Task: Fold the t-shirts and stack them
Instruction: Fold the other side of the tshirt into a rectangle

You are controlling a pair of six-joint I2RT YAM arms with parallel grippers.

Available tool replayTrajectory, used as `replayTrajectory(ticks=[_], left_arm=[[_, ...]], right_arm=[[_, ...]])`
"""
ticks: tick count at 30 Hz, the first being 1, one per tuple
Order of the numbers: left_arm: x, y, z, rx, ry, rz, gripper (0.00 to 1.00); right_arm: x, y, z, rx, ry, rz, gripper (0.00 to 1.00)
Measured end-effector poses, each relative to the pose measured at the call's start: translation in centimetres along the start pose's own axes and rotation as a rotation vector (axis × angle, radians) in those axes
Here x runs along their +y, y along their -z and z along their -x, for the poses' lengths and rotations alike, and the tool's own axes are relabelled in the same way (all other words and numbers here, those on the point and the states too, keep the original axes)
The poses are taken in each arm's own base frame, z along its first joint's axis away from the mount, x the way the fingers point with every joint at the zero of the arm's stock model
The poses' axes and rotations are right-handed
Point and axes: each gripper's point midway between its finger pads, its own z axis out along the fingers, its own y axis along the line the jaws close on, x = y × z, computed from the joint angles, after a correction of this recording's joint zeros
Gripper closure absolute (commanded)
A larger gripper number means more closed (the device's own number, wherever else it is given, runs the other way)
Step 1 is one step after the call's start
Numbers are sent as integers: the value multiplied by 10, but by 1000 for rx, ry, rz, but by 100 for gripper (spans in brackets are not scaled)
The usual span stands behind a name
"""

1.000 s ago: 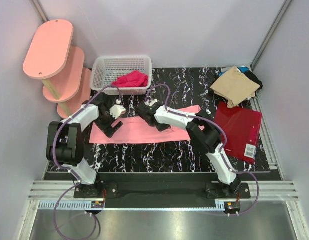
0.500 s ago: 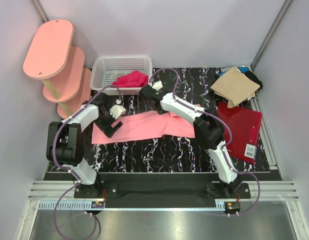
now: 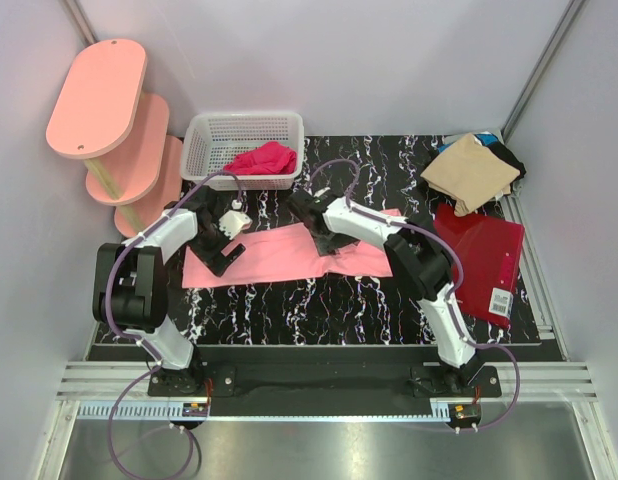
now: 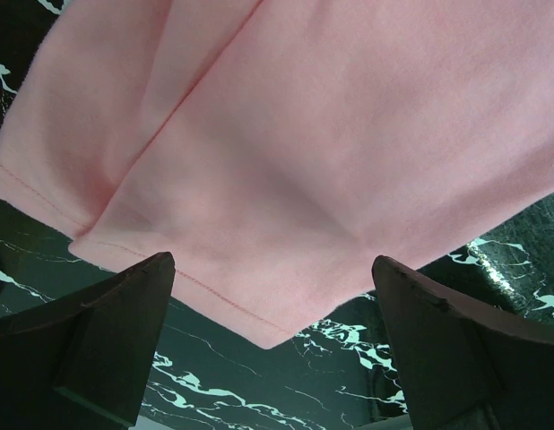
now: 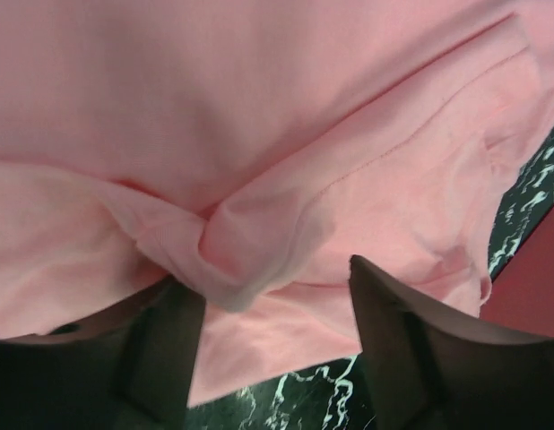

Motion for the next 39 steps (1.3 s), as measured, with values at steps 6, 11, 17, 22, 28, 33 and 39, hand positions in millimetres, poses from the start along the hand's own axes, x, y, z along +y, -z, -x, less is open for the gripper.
replayTrajectory(ticks=[6,11,17,22,28,33,39], left_arm=[[0,1,-1,7,-5,1,1],[2,1,-3,13,-18,8,1],[10,9,-5,0,-18,34,1],[20,13,-13,0,0,49,1],[22,11,-20,7,12,49,1],[16,7,-23,11,13,26,1],[12,-4,-23,18,18,-10,1]], right_arm=[[-15,33,10,-22,-134,115,20],[-59,56,22,-62,-379,217,22],[-70,50,-15,33,-557,295,24],[-45,38,-46,153,-558,337,24],[-37,14,-50,213,-600,341,25],[-52,-12,-60,268,-653,303,26],[-63,-19,-60,288,-690,304,26]])
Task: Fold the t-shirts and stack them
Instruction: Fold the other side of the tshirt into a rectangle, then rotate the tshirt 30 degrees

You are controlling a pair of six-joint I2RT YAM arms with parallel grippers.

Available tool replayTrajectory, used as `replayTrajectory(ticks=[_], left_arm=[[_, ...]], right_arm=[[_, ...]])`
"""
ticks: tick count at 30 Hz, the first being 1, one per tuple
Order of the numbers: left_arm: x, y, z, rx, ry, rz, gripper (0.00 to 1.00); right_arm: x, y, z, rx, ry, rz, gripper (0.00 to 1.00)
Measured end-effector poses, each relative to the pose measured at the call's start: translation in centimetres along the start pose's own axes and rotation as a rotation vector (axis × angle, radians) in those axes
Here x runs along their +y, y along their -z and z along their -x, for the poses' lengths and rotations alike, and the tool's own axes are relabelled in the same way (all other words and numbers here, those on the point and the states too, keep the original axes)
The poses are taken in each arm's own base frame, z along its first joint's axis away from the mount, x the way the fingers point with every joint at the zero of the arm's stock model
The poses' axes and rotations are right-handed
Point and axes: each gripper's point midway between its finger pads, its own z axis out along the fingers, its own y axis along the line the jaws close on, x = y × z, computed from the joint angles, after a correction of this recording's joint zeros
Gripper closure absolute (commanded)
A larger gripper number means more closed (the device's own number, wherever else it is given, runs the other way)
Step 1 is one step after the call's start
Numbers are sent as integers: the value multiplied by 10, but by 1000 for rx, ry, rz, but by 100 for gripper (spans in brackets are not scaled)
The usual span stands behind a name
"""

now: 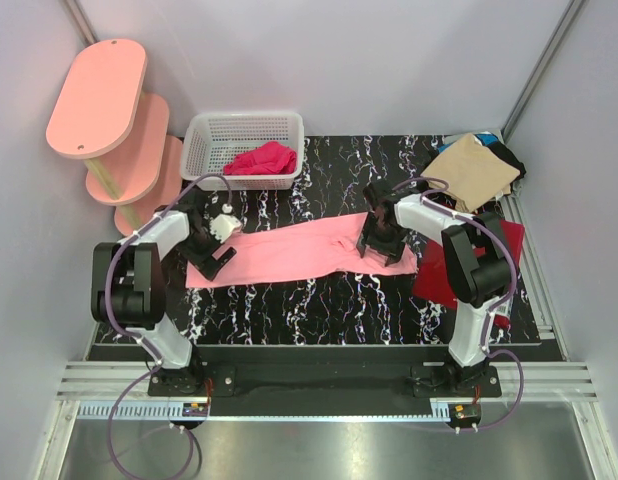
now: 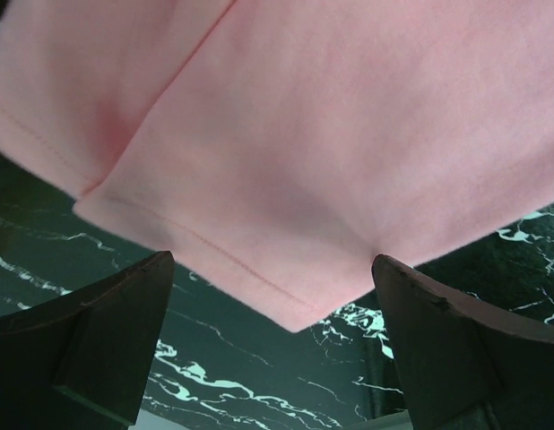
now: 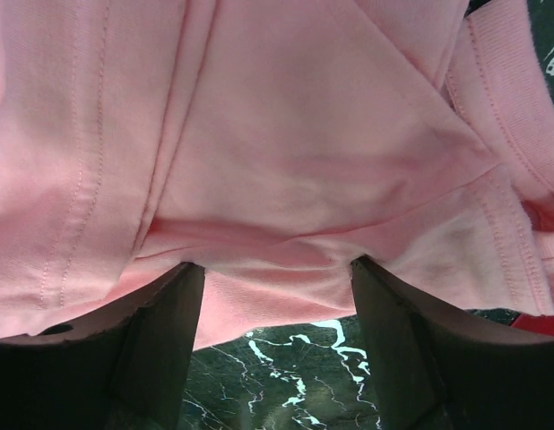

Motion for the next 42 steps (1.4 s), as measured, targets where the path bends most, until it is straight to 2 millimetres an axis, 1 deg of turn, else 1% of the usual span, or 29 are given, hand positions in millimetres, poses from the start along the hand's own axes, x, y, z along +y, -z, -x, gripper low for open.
replayTrajectory(ticks=[2,4,11,13,17,22,23,25,28,29,31,33,35,38,40,41,42], left_arm=[[-1,-7,-3,9,-1,-6,1],[-4,-12,-11,25,4,-17,1],[8,-9,-34,19,62,0,1],[10,-8,-40,20,72,4,1],[13,-7,-45,21,79,8,1],[12,-5,-46,22,77,9,1],[12,-4,-46,23,75,8,1],[11,-2,-47,25,74,10,1],[7,6,-49,22,74,10,1],[6,10,-49,18,74,13,1],[5,17,-48,6,72,22,1],[4,24,-47,-6,71,32,1],[2,30,-48,-16,70,42,1],[0,35,-48,-24,69,50,1],[-1,37,-50,-23,69,50,1],[-2,38,-50,-23,69,49,1],[-3,39,-51,-23,69,49,1]], right_arm=[[0,0,0,3,5,2,26],[-1,0,0,11,6,9,26],[0,2,-6,50,53,76,25],[-2,4,-11,59,68,88,24],[-8,6,-18,72,87,79,24],[-11,14,-18,87,102,60,24],[-9,18,-17,90,102,64,24],[1,28,-7,73,101,91,24],[30,51,14,31,96,186,24],[43,60,24,7,94,225,24],[58,67,37,-19,93,269,25],[69,64,43,-24,91,293,25],[70,49,41,3,85,282,25],[63,18,28,67,73,238,26],[55,2,18,106,67,206,26],[53,-2,13,128,59,199,26],[54,-1,13,127,58,202,26]])
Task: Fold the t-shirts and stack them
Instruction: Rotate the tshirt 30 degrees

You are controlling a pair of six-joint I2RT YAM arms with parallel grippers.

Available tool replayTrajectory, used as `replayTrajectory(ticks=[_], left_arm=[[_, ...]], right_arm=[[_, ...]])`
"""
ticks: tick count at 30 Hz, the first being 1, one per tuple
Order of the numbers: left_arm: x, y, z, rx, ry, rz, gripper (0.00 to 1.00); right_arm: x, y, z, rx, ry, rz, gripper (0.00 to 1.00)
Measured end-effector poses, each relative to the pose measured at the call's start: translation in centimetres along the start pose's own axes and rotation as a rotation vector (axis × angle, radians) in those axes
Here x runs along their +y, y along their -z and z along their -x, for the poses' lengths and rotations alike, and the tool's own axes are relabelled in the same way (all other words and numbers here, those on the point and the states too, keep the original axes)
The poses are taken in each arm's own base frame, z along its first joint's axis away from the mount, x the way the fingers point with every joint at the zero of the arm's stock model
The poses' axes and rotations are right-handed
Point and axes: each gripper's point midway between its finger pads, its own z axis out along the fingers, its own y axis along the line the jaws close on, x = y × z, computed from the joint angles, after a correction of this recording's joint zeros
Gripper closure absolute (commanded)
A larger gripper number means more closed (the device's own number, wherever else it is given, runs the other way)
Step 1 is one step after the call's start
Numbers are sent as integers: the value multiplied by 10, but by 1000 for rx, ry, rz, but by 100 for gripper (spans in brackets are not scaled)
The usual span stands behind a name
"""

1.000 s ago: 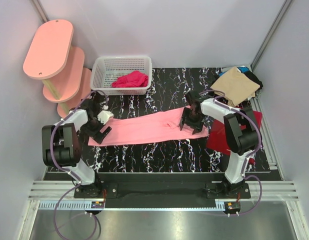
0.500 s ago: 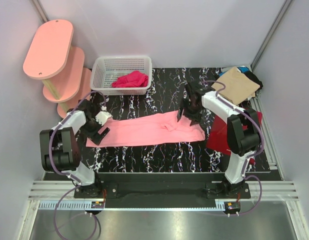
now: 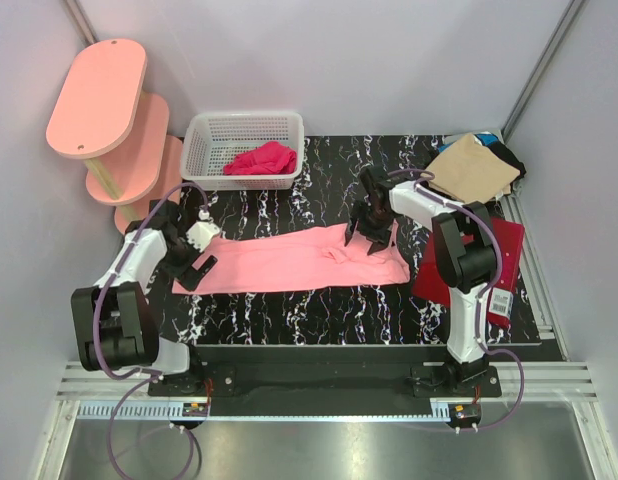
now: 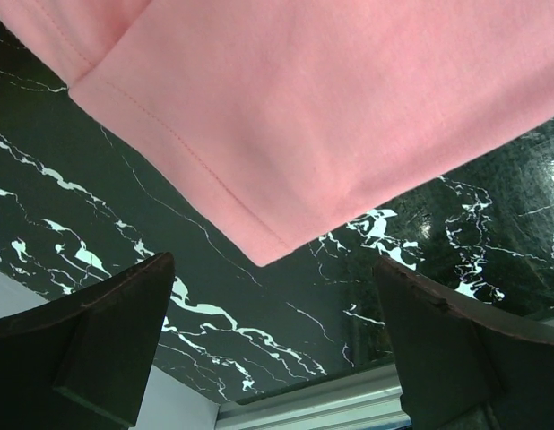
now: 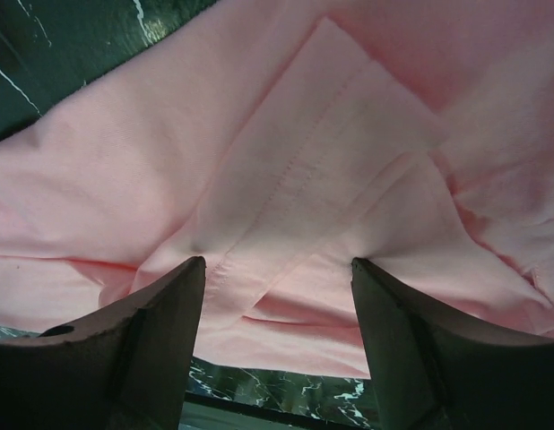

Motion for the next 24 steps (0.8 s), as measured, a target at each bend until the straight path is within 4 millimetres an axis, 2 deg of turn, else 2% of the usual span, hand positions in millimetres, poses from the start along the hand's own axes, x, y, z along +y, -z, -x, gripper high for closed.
replayTrajectory(ticks=[10,16,20,24], left_arm=[[-2,7,-1,-7,9,7,1],[-6,7,2,-6,22,-17,1],[-3,7,22,-15,5,-25,1],[2,11,56,-48,-40,-18,1]], right_arm=[[0,-3,7,-14,2,-27,26],[11,-8,28,-37,6,-29,25],[25,-11,53,-86,24,-18,24],[33,-14,74,-127,43,-26,24]])
